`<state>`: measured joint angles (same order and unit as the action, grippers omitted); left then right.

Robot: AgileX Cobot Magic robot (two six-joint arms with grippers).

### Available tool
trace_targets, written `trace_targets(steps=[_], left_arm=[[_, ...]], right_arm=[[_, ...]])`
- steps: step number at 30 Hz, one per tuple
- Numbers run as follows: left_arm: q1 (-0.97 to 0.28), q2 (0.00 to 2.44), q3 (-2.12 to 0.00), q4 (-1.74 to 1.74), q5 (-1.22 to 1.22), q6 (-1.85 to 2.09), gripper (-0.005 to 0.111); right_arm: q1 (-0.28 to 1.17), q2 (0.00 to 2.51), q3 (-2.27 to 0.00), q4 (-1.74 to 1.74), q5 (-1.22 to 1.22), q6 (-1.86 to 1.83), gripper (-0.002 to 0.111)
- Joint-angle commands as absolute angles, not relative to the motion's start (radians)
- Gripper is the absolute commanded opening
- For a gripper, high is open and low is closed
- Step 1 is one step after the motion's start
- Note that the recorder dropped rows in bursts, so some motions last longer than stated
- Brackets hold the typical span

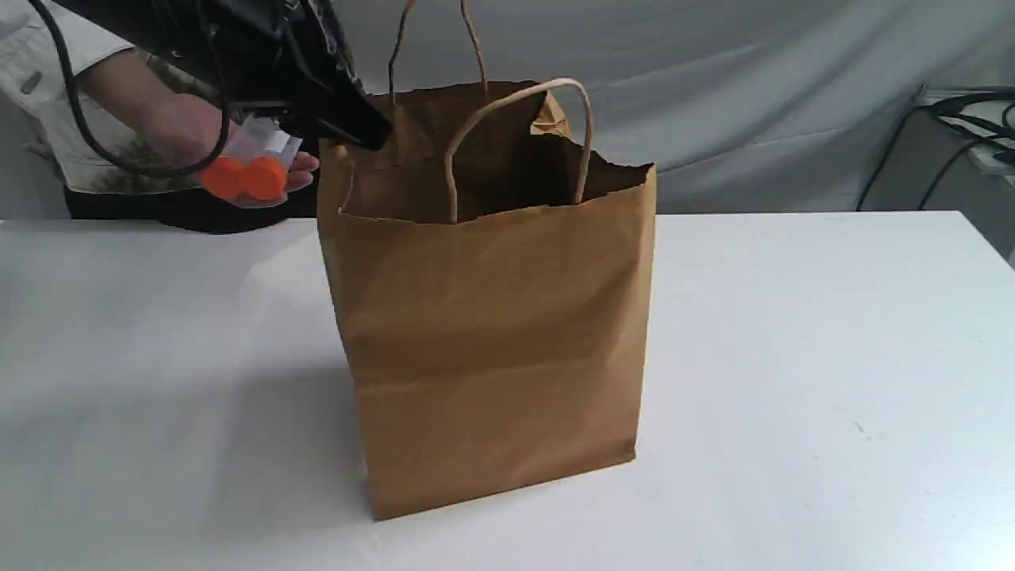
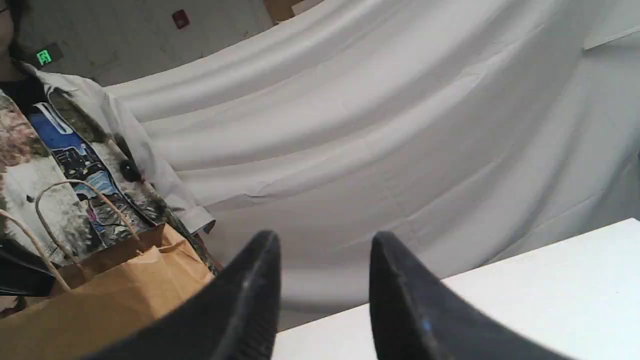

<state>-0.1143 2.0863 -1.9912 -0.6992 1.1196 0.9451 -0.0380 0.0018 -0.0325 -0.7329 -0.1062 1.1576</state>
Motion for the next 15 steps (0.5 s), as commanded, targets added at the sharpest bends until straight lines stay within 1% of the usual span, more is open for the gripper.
trace_targets(steps=[1,6,8,9,11,12,14,15], left_arm=[[-0.143,2.109,-1.995,-0.698,1.120,0.935,0.074],[-0.157,2.128,-1.995,-0.648,1.120,0.889,0.074],[-0.157,2.128,-1.995,-0.609,1.120,0.830,0.071],[-0.157,2.128,-1.995,-0.589,1.120,0.795,0.064],[-0.157,2.128,-1.995,-0.577,1.120,0.742,0.047],[-0.157,2.128,-1.995,-0.577,1.120,0.733,0.036],[-0.162,2.126,-1.995,-0.577,1.122,0.733,0.007],[-0.168,2.123,-1.995,-0.574,1.122,0.738,0.001]], right_arm=[[-0.034,0.000,-0.037,-0.741,-0.101,1.162,0.030],[-0.034,0.000,-0.037,-0.741,-0.101,1.162,0.030],[-0.034,0.000,-0.037,-0.741,-0.101,1.162,0.030],[-0.034,0.000,-0.037,-0.741,-0.101,1.162,0.030],[-0.034,0.000,-0.037,-0.741,-0.101,1.162,0.030],[-0.034,0.000,-0.037,-0.741,-0.101,1.162,0.030],[-0.034,0.000,-0.037,-0.741,-0.101,1.162,0.030],[-0.034,0.000,-0.037,-0.741,-0.101,1.162,0.030]])
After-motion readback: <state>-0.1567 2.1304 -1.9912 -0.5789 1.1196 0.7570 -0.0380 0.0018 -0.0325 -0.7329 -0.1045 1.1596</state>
